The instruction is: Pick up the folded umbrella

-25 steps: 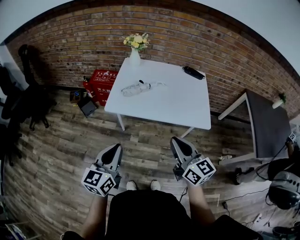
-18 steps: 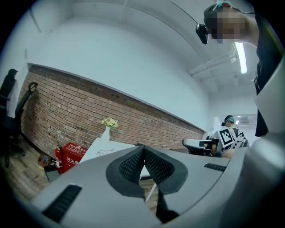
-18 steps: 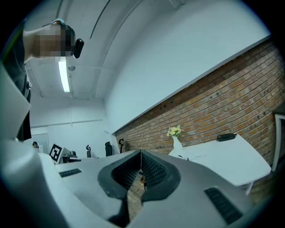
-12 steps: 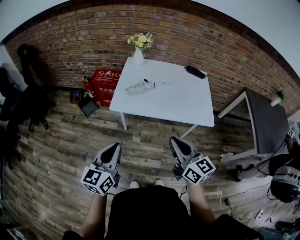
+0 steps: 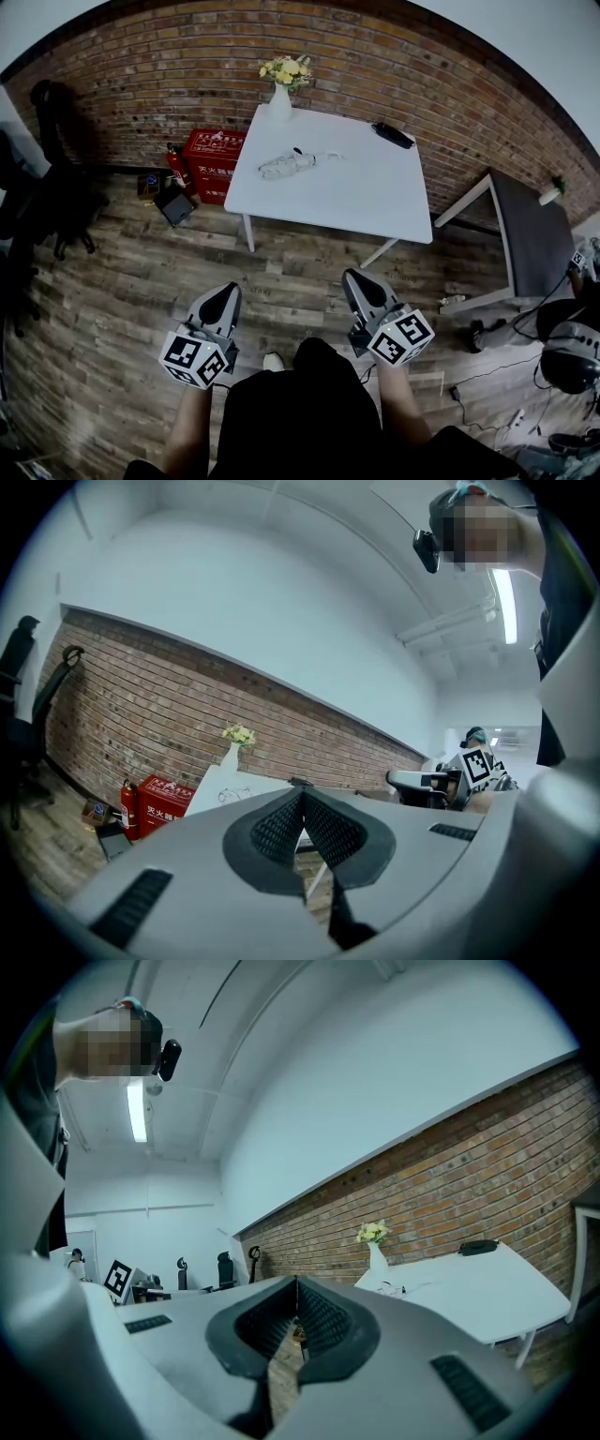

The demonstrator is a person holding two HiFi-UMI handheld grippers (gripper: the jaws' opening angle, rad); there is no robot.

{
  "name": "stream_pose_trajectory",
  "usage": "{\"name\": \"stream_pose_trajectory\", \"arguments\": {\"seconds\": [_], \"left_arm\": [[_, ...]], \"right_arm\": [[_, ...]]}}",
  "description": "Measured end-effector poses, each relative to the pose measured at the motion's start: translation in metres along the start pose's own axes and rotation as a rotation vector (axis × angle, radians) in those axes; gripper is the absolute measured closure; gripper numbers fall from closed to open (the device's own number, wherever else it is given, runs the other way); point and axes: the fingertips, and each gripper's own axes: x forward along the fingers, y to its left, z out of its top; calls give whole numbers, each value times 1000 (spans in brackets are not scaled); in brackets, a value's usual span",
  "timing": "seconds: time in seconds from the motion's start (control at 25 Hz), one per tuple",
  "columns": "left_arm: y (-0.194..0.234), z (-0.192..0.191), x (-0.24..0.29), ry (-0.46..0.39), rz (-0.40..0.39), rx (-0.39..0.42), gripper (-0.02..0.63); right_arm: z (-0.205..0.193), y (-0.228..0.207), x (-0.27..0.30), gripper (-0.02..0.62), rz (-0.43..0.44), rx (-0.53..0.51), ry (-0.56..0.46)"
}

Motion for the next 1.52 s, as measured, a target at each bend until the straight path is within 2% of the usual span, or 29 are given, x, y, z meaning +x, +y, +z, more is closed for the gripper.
{"name": "stream_pose_trajectory", "arguments": {"seconds": [0.32,0.72,1.52], "left_arm": [[10,-3,7,17,-15,-21,592],[22,-1,39,19,-19,-46,593],[46,33,180,41,31,-22,592]], "right_arm": [[-5,2,10,574,-2,-6,22],[-2,-25,36,574,12,-5,24],[35,-149,119,574,73,20,35]]}}
